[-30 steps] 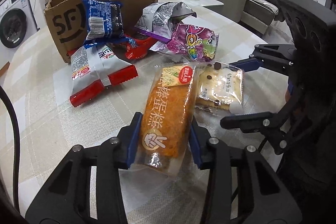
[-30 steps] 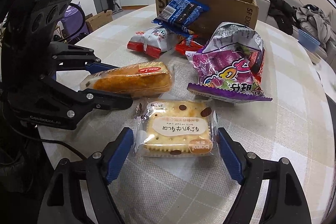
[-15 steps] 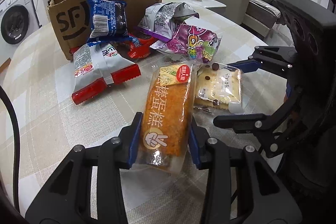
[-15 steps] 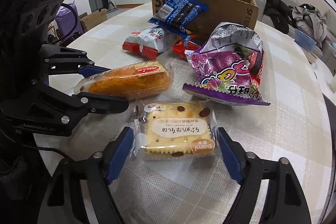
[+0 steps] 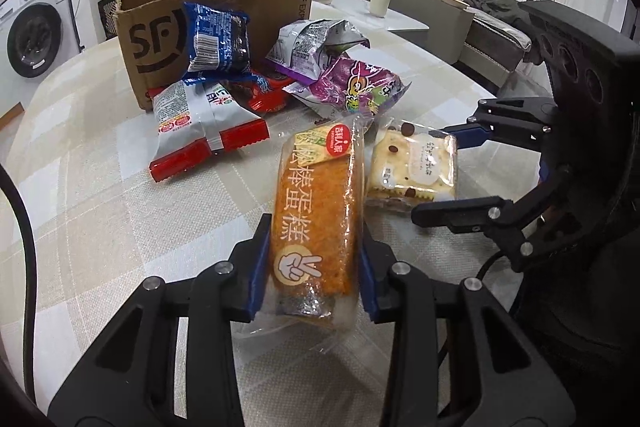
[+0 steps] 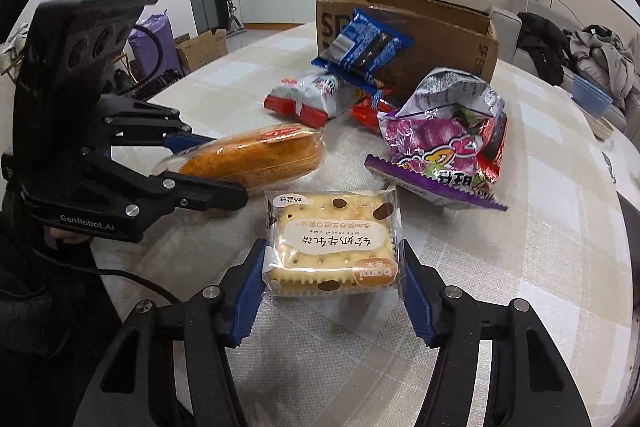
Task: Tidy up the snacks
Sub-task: 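Lift the cracker pack with the right tool while the left tool lifts the cake bar toward the box, then open both tools over the box, dropping the cake bar and cracker pack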
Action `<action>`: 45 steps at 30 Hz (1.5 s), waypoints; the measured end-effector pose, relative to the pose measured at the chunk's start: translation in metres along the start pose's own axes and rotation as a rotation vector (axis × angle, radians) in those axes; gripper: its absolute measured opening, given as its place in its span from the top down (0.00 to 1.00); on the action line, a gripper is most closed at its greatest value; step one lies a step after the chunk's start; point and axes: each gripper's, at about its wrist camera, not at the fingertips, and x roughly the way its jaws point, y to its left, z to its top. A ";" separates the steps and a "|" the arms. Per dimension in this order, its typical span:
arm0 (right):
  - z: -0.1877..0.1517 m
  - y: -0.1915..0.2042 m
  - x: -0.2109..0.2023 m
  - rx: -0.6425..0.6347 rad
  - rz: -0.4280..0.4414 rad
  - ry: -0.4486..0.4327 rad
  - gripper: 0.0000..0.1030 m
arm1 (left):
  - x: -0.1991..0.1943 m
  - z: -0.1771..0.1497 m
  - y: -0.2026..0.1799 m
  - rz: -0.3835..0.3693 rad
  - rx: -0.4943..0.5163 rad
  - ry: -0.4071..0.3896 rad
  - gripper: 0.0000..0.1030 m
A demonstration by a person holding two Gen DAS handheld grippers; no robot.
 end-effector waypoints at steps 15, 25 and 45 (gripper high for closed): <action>0.017 -0.012 -0.042 0.054 -0.022 -0.200 0.39 | -0.045 0.021 0.013 0.074 -0.089 -0.145 0.67; 0.042 -0.029 -0.050 0.110 -0.026 -0.312 0.39 | -0.057 0.063 0.014 0.177 -0.105 -0.230 0.67; 0.106 -0.063 -0.044 0.149 -0.044 -0.436 0.39 | -0.036 0.134 0.053 0.342 -0.151 -0.295 0.67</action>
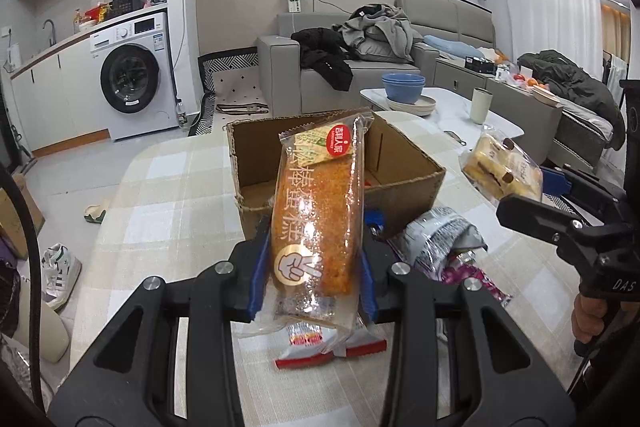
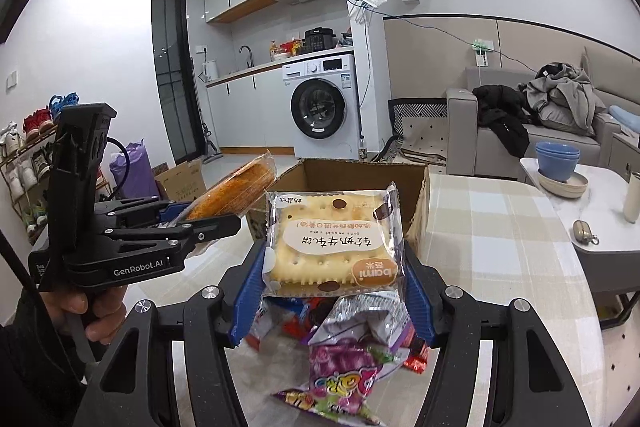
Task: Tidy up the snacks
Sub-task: 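Open both tools over the box, dropping the cake bar and cracker pack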
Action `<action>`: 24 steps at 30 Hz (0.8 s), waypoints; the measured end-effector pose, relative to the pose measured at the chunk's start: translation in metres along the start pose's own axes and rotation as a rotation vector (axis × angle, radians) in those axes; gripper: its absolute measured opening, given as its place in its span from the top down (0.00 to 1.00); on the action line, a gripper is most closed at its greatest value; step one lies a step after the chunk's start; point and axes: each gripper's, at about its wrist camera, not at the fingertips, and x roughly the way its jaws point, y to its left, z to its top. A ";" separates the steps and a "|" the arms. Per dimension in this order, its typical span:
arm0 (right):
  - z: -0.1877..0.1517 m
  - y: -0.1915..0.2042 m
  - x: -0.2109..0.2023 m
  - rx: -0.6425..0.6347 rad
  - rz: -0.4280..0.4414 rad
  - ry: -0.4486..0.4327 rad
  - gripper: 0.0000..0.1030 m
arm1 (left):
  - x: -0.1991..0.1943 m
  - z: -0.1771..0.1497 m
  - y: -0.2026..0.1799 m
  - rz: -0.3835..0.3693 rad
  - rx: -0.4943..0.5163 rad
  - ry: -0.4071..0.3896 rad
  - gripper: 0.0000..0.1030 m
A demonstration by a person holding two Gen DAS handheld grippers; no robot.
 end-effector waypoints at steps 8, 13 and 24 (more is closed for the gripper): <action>0.016 -0.007 0.023 0.009 -0.008 -0.040 0.38 | 0.028 0.019 0.014 0.034 -0.023 -0.011 0.67; 0.022 -0.013 0.039 0.024 -0.018 -0.054 0.38 | 0.048 0.027 0.017 0.073 -0.026 -0.018 0.67; 0.026 -0.019 0.076 0.023 -0.025 -0.035 0.38 | 0.078 0.033 0.025 0.089 -0.048 -0.038 0.67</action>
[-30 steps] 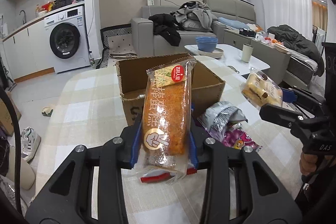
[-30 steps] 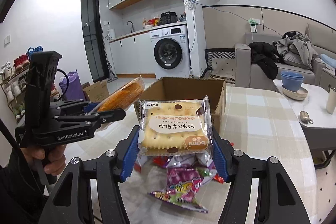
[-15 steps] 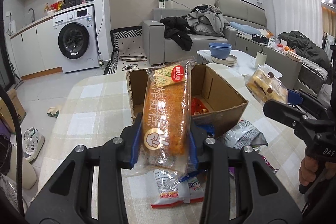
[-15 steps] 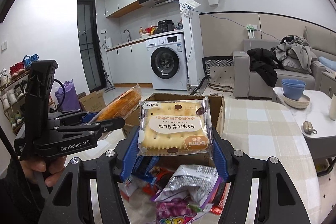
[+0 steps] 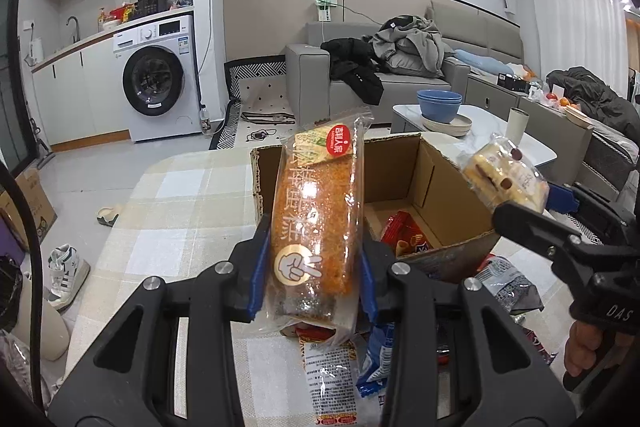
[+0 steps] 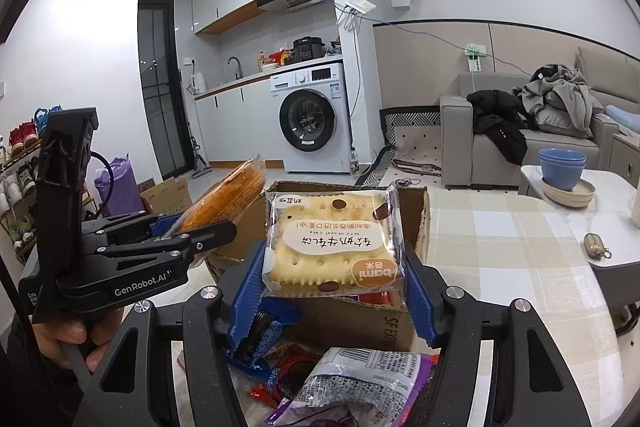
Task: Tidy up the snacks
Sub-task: 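Open both tools over the box, dropping the cake bar and cracker pack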
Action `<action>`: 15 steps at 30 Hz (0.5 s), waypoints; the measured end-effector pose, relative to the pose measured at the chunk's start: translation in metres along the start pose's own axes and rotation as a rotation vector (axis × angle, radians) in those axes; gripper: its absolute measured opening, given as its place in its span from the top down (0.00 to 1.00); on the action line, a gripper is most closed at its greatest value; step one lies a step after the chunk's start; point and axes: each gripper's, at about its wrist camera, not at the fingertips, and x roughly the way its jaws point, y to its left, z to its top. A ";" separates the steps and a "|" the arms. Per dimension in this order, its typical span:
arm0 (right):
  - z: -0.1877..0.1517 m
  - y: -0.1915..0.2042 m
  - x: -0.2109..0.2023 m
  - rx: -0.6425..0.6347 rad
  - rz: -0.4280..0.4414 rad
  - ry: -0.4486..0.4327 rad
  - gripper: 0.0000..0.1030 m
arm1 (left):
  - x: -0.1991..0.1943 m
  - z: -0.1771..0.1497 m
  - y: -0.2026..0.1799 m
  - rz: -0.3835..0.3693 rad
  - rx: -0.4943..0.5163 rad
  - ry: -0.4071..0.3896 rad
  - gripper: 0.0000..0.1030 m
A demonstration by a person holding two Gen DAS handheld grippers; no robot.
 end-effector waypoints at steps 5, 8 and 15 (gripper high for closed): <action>-0.002 -0.002 0.021 0.005 -0.003 0.037 0.38 | 0.014 -0.001 0.000 -0.001 -0.003 0.011 0.67; -0.002 -0.003 0.028 0.002 -0.012 0.050 0.38 | 0.022 0.001 0.000 -0.006 -0.008 0.009 0.67; -0.001 -0.010 0.025 0.011 -0.030 0.034 0.22 | 0.030 0.002 -0.001 -0.013 0.011 0.013 0.66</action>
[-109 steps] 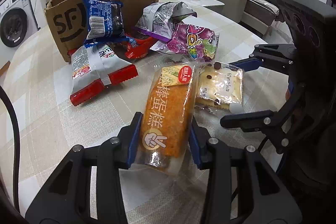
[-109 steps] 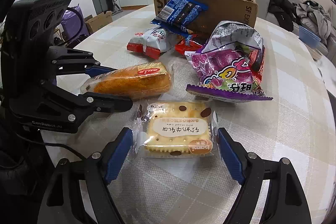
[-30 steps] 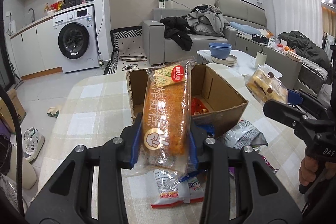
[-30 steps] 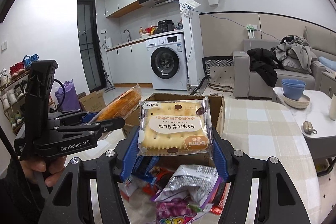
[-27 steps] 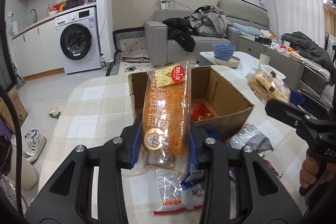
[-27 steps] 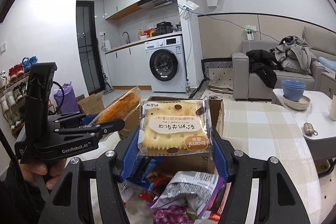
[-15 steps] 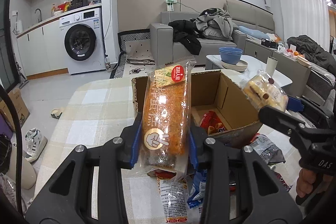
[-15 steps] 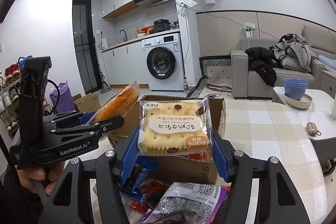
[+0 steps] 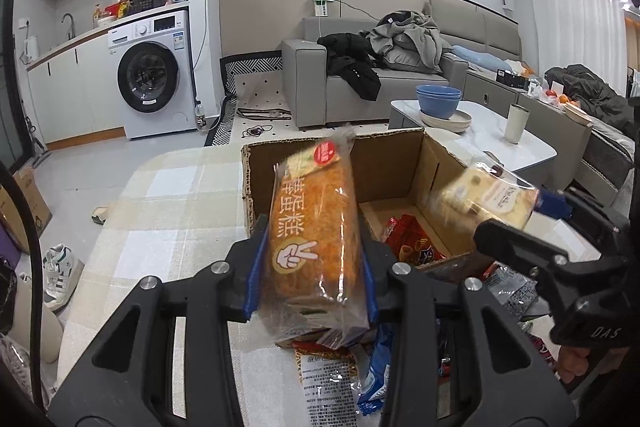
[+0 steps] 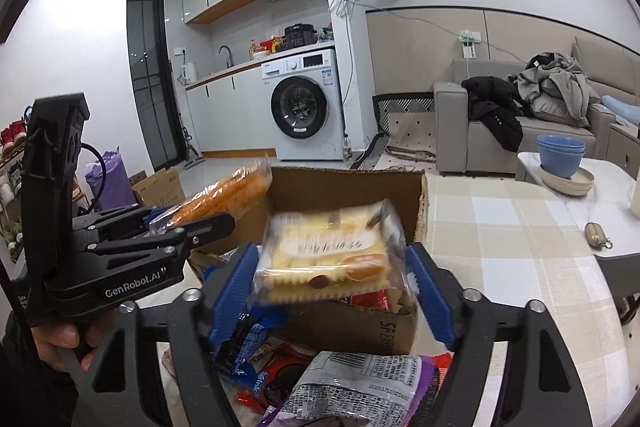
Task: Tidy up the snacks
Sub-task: 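Open both tools over the box, dropping the cake bar and cracker pack, then move both open tools back toward the remaining snacks beside the box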
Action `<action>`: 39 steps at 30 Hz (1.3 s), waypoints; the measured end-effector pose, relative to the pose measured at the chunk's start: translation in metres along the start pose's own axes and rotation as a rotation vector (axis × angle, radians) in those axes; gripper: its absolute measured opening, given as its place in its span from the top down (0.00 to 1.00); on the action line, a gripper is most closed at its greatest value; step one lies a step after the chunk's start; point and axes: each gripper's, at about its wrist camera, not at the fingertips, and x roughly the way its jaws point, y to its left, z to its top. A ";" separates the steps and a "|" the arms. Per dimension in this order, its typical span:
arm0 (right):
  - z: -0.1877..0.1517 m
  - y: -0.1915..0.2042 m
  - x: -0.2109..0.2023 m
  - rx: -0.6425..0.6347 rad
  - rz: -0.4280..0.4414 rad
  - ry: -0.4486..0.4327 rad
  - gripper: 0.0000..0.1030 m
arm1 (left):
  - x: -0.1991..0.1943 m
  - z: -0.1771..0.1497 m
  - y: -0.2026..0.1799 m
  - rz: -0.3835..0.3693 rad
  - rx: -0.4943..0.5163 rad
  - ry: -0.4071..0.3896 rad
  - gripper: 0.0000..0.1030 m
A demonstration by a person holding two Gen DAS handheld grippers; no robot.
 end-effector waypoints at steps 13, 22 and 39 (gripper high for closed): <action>-0.005 -0.012 -0.030 -0.029 -0.024 0.025 0.02 | -0.007 -0.002 0.001 -0.042 0.001 0.042 0.18; -0.015 -0.024 -0.032 0.012 -0.035 0.151 0.01 | -0.035 -0.022 0.006 -0.019 -0.008 0.054 0.01; -0.021 -0.024 -0.039 0.043 -0.011 0.227 0.01 | -0.066 -0.055 -0.005 -0.030 -0.005 0.118 0.01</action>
